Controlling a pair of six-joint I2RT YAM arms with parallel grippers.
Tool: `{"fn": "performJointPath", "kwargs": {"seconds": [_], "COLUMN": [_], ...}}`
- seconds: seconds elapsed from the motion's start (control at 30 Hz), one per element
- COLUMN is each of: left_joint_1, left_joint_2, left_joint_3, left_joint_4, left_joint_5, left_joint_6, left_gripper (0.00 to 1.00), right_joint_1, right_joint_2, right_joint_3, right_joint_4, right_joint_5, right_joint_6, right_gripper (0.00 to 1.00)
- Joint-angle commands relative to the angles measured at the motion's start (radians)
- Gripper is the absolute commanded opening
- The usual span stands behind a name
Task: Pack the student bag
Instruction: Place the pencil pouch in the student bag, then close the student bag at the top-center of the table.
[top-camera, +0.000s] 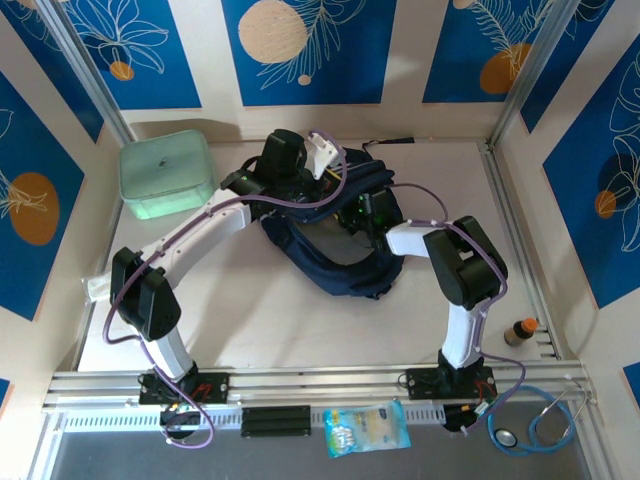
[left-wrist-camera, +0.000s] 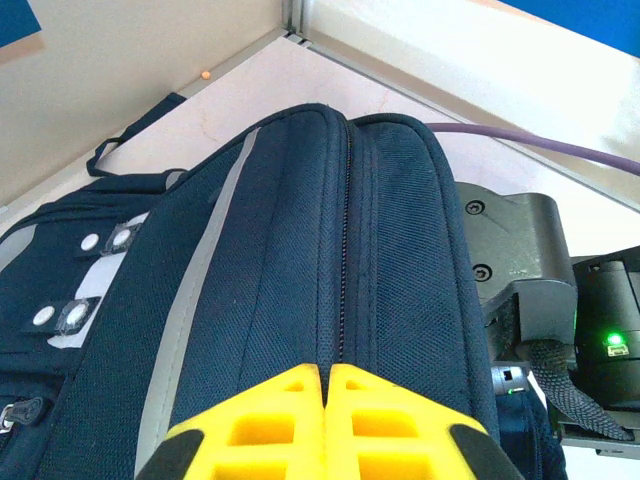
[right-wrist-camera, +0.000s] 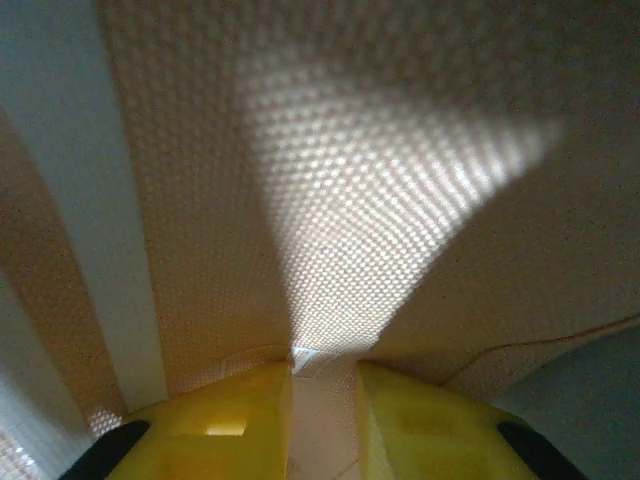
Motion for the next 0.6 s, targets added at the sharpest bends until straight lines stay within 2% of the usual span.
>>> {"fn": "performJointPath", "kwargs": {"seconds": [0.0,0.17,0.33,0.57], "left_joint_1": [0.000,-0.001,-0.003,-0.021], "left_joint_2": [-0.085,-0.083,-0.057,-0.026], "left_joint_3": [0.006,-0.014,-0.024,-0.100], "left_joint_4": [0.089,0.107,0.107,0.102], "left_joint_5": [0.047,0.042,0.083,0.079], "left_joint_6": [-0.014,-0.016,-0.006,-0.014], "left_gripper": [0.00,0.00,0.00,0.00], "right_joint_1": [0.001,0.004,-0.011,-0.077], "right_joint_2": [-0.056,-0.269,-0.499,-0.732], "right_joint_3": [-0.071,-0.206,-0.290,-0.287], "right_joint_4": [0.099,-0.004,-0.302,-0.682], "right_joint_5": [0.086,0.117,0.187,0.292], "right_joint_6": [0.048,0.009,0.008,-0.056], "right_gripper": [0.23,0.26,0.31,0.40]}}
